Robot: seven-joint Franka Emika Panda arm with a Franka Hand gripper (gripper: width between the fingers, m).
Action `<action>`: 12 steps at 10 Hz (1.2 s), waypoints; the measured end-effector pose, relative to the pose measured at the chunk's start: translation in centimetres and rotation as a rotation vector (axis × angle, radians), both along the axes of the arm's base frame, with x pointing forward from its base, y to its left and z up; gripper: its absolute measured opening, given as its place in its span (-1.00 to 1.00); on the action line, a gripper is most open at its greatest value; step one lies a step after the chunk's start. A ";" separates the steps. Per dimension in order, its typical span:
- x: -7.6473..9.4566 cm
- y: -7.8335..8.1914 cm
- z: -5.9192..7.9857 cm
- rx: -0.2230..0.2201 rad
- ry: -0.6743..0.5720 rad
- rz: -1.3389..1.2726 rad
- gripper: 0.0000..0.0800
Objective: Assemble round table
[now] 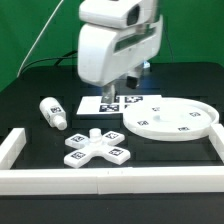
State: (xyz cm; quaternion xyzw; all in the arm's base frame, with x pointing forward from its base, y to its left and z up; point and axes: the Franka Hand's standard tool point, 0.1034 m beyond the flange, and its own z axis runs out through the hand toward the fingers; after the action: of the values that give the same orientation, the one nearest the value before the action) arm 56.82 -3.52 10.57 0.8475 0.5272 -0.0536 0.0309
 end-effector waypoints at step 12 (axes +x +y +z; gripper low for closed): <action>-1.2 -3.9 -7.9 0.050 -0.008 0.080 0.62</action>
Offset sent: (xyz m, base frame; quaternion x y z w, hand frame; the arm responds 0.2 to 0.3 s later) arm 0.0000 0.0000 0.0000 0.0000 0.0000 0.0000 1.0000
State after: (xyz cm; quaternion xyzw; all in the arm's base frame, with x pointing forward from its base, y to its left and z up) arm 55.59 -7.44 2.66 0.8264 0.5617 -0.0357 0.0138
